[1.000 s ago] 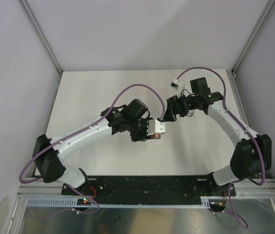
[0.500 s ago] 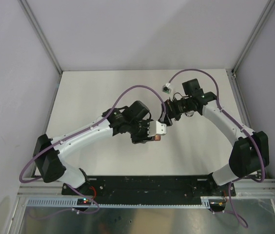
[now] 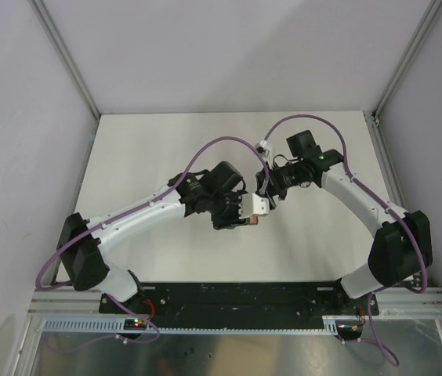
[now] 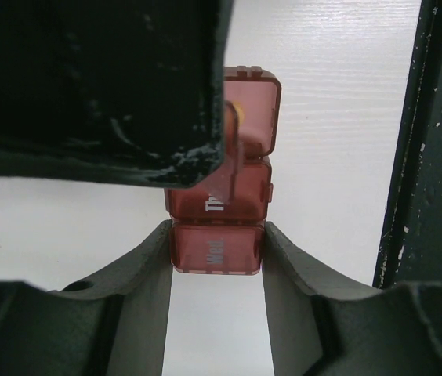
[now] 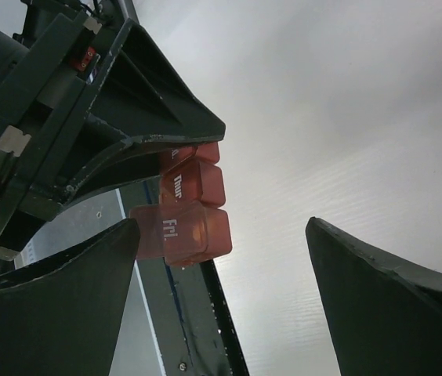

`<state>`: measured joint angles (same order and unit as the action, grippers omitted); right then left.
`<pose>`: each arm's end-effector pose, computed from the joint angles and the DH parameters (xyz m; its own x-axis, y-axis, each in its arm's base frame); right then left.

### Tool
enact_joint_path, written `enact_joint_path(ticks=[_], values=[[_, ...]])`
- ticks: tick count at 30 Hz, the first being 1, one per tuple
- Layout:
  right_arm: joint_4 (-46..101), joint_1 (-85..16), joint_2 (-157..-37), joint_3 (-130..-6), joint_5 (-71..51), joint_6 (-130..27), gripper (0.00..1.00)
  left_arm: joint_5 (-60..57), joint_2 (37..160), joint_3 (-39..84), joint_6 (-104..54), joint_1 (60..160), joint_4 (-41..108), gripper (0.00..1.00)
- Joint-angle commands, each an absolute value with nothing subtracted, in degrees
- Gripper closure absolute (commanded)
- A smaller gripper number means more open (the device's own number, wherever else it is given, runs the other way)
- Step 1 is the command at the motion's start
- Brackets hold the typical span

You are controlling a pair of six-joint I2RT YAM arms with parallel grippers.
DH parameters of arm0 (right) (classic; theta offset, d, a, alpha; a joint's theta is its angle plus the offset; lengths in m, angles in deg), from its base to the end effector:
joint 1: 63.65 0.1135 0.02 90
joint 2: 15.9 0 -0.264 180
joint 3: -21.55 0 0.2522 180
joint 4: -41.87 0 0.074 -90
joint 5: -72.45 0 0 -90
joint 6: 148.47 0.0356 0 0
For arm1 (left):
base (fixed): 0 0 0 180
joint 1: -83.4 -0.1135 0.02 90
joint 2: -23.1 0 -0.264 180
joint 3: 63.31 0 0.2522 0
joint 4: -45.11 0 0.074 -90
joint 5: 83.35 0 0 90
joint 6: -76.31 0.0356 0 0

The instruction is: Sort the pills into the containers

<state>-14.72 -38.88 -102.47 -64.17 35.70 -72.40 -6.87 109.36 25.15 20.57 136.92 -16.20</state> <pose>0.2674 0.1548 0.2930 -0.5882 -0.4300 -0.6849 -0.8076 0.2669 0.5259 0.1779 -0.2547 0.2934 0.0586 0.8414 -0.5373 0.9923 0.0096 0.1232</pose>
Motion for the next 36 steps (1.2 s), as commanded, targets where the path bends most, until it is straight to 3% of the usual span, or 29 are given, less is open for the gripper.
enact_joint_path(ticks=[1, 22, 36], values=[[-14.77, -38.21, -101.32, -63.14, 36.71, -73.88, 0.07, -6.18, 109.09, 28.1, 19.2, 137.23, -15.84, 1.0], [-14.61, -37.28, -104.62, -61.82, 38.18, -74.21, 0.22, -5.55, 110.12, 30.09, 18.27, 137.19, -15.84, 1.0], [-16.18, -37.31, -105.46, -61.82, 41.05, -75.3, 0.37, -3.4, 111.13, 30.93, 17.63, 137.23, -15.81, 1.0]])
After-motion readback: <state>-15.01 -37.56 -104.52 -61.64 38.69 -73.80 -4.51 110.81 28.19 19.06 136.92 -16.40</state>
